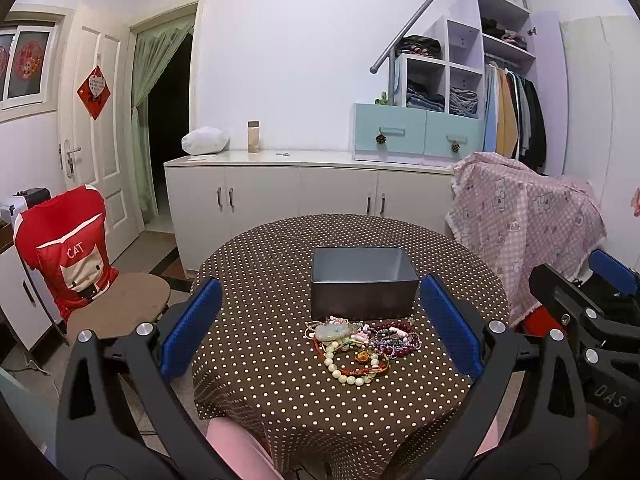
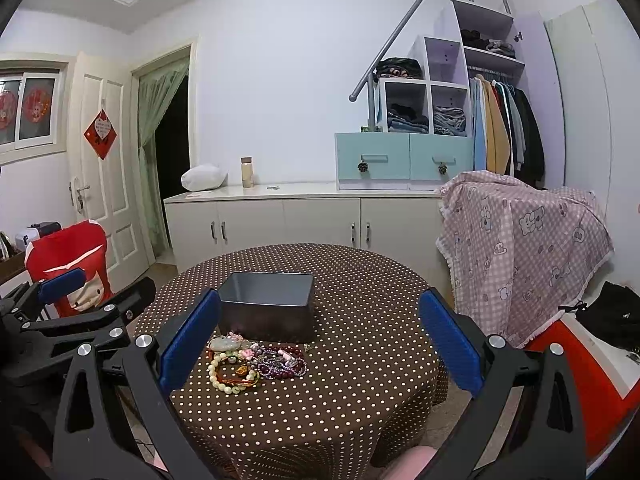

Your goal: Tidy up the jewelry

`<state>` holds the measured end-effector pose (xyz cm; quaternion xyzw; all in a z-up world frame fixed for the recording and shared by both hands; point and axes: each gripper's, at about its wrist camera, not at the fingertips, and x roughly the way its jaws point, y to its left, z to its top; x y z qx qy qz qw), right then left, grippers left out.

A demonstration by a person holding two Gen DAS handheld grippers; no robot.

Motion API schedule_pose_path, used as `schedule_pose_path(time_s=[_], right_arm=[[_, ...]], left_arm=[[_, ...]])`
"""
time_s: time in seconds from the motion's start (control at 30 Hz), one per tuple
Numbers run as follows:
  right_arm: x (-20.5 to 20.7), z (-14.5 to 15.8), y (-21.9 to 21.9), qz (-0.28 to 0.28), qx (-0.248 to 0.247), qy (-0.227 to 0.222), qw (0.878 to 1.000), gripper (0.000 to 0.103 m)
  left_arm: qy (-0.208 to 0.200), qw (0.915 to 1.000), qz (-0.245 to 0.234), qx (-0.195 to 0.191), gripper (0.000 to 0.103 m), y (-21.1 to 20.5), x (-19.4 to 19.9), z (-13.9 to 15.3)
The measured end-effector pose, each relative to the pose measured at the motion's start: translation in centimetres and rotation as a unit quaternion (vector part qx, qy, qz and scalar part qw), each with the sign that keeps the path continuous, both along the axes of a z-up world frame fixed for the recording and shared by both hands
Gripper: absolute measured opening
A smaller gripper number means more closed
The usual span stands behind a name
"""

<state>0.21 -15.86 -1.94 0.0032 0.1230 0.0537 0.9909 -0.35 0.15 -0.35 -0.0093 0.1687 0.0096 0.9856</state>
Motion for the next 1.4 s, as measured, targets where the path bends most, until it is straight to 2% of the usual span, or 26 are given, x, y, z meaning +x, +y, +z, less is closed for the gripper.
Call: schedule_pose_path(time_s=[0.33, 0.7, 0.93, 1.13, 1.27, 1.3, 1.4], right_arm=[[1.6, 0.0, -0.3, -0.001, -0.007, 0.006, 1.0, 0.096], [5.0, -3.0, -1.5, -0.008, 0.016, 0.056, 0.998, 0.096], [5.9, -5.1, -1.4, 0.005, 0.022, 0.069, 0.997, 0.096], [6.6, -6.8, -1.1, 0.009, 0.015, 0.085, 0.996, 0.096], [7.3, -7.8, -1.2, 0.011, 0.021, 0.103, 0.994, 0.096], [7.4, -7.9, -1.2, 0.011, 0.023, 0.105, 0.994, 0.096], [7.7, -8.3, -1.3, 0.012, 0.028, 0.113, 0.993, 0.096]], left_arm=[[0.006, 1.0, 0.007, 0.003, 0.097, 0.0, 1.3, 0.1], [0.068, 0.9976, 0.014, -0.006, 0.097, 2.2, 4.1, -3.1], [0.107, 0.9941, -0.016, -0.009, 0.097, 2.8, 5.1, -5.7], [0.153, 0.9849, -0.076, -0.03, 0.097, 2.7, 5.7, -8.5], [0.176, 0.9799, -0.087, -0.035, 0.097, 2.5, 6.2, -10.2], [0.18, 0.9786, -0.091, -0.038, 0.096, 2.4, 6.3, -10.5], [0.194, 0.9739, -0.107, -0.049, 0.084, 2.3, 6.7, -11.3]])
